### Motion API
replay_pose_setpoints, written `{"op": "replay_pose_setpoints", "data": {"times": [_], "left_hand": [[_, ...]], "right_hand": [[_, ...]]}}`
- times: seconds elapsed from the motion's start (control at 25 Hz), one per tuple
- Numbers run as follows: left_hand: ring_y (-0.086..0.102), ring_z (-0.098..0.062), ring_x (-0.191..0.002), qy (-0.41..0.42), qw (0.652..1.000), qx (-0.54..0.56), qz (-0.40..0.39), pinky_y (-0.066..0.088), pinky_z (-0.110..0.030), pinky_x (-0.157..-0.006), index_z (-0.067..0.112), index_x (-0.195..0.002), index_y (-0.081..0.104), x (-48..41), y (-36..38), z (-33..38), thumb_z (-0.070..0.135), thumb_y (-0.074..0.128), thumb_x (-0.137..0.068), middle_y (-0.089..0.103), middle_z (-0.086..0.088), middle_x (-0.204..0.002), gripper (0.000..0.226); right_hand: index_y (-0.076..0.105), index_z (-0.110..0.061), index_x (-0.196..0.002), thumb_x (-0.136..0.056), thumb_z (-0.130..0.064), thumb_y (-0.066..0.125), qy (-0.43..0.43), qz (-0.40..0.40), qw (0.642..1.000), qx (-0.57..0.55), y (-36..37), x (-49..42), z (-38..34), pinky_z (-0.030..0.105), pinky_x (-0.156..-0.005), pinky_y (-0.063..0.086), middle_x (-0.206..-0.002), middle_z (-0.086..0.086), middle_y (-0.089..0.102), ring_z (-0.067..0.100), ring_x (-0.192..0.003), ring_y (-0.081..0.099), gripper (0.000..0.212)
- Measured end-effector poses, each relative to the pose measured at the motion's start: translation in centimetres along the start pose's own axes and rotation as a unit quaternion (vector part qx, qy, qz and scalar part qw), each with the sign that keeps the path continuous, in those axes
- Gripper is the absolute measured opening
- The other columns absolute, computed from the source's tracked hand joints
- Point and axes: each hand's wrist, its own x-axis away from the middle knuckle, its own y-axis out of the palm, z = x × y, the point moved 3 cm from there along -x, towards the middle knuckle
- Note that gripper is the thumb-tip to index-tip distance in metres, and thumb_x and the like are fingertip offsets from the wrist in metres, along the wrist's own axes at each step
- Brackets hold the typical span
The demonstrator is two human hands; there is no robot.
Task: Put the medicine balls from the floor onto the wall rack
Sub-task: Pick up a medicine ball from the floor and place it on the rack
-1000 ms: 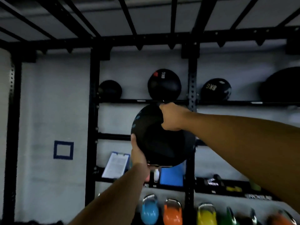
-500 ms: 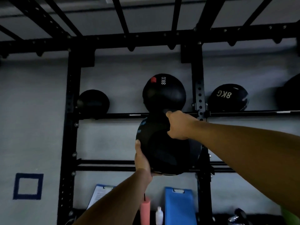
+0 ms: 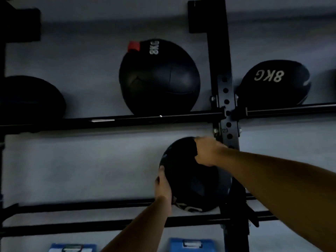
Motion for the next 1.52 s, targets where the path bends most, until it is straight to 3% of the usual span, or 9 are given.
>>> {"op": "replay_pose_setpoints", "data": {"times": [0.2,0.44,0.56,0.64,0.84,1.08,1.2,1.36,1.52], "left_hand": [[0.068,-0.024,-0.118,0.132,0.988,-0.043,0.066,0.057,-0.035,-0.093,0.025,-0.145,0.06,-3.1,-4.6,0.8,0.053,0.059,-0.1,0.069,-0.006,-0.137,0.053],[0.065,-0.022,-0.126,0.183,0.975,-0.121,0.026,0.053,-0.05,-0.11,0.037,-0.154,0.049,-7.4,-6.1,1.7,0.04,0.062,-0.086,0.065,0.0,-0.143,0.069],[0.06,-0.016,-0.129,0.206,0.96,-0.191,-0.006,0.051,-0.028,-0.103,0.032,-0.155,0.048,-6.9,-3.9,3.2,0.031,0.064,-0.094,0.06,0.005,-0.143,0.063],[0.056,-0.01,-0.127,0.24,0.929,-0.277,-0.043,0.045,-0.018,-0.099,0.031,-0.155,0.048,-6.7,-1.1,4.3,0.034,0.066,-0.091,0.057,0.009,-0.144,0.067],[0.056,-0.013,-0.133,0.238,0.876,-0.408,-0.092,0.044,-0.029,-0.11,0.034,-0.158,0.044,-5.1,1.1,5.9,0.036,0.068,-0.088,0.056,0.01,-0.145,0.073],[0.055,-0.009,-0.121,0.156,0.88,-0.442,-0.083,0.04,-0.021,-0.101,0.034,-0.158,0.043,-0.6,-1.0,7.5,0.039,0.07,-0.097,0.055,0.011,-0.137,0.067],[0.058,-0.011,-0.123,0.145,0.868,-0.47,-0.066,0.041,-0.019,-0.094,0.026,-0.145,0.061,2.0,-3.9,9.0,0.045,0.072,-0.095,0.062,0.007,-0.133,0.055],[0.065,-0.012,-0.107,0.203,0.838,-0.506,-0.031,0.042,-0.012,-0.073,0.024,-0.128,0.07,7.0,-7.5,13.7,0.048,0.072,-0.094,0.069,0.004,-0.116,0.042],[0.064,-0.011,-0.099,0.243,0.805,-0.54,-0.042,0.044,-0.023,-0.077,0.025,-0.126,0.07,13.3,-11.9,18.5,0.053,0.072,-0.092,0.064,0.015,-0.102,0.044]], "right_hand": [[0.057,-0.011,-0.093,-0.089,-0.019,0.068,-0.108,-0.042,0.991,0.062,9.4,-10.3,-8.0,0.036,-0.065,0.05,-0.098,0.009,0.06,0.028,-0.077,0.058,0.014],[0.058,-0.013,-0.073,-0.075,-0.019,0.072,-0.16,-0.057,0.982,0.082,10.6,-16.1,-9.9,0.033,-0.052,0.048,-0.076,0.01,0.06,0.025,-0.062,0.061,0.016],[0.07,-0.012,-0.076,-0.07,-0.022,0.074,-0.139,-0.055,0.988,0.034,9.4,-15.7,-5.8,0.036,-0.056,0.054,-0.075,0.011,0.066,0.026,-0.066,0.067,0.012],[0.077,-0.017,-0.086,-0.07,-0.024,0.076,-0.085,-0.036,0.995,-0.031,8.5,-14.1,-1.3,0.034,-0.065,0.058,-0.084,0.006,0.072,0.022,-0.076,0.069,0.017],[0.074,-0.022,-0.118,-0.082,-0.027,0.071,-0.019,0.008,0.987,-0.157,9.2,-10.4,3.2,0.036,-0.085,0.059,-0.113,0.004,0.072,0.021,-0.096,0.067,0.037],[0.026,-0.028,-0.162,-0.093,-0.053,0.063,-0.012,-0.011,0.997,-0.08,10.0,-6.7,2.9,0.046,-0.111,0.041,-0.156,0.013,0.044,0.036,-0.137,0.046,0.082],[0.022,-0.031,-0.164,-0.095,-0.057,0.058,-0.007,-0.035,0.998,-0.042,8.1,-4.2,1.1,0.048,-0.116,0.036,-0.164,0.009,0.034,0.035,-0.145,0.038,0.082],[0.05,-0.03,-0.148,-0.095,-0.059,0.057,0.001,0.002,0.998,-0.059,2.5,-0.1,-2.3,0.044,-0.107,0.046,-0.15,0.005,0.054,0.029,-0.13,0.054,0.061],[0.064,-0.03,-0.127,-0.094,-0.057,0.06,-0.006,0.039,0.998,-0.054,-1.5,5.9,-7.4,0.04,-0.096,0.053,-0.131,0.001,0.066,0.025,-0.114,0.062,0.042]]}}
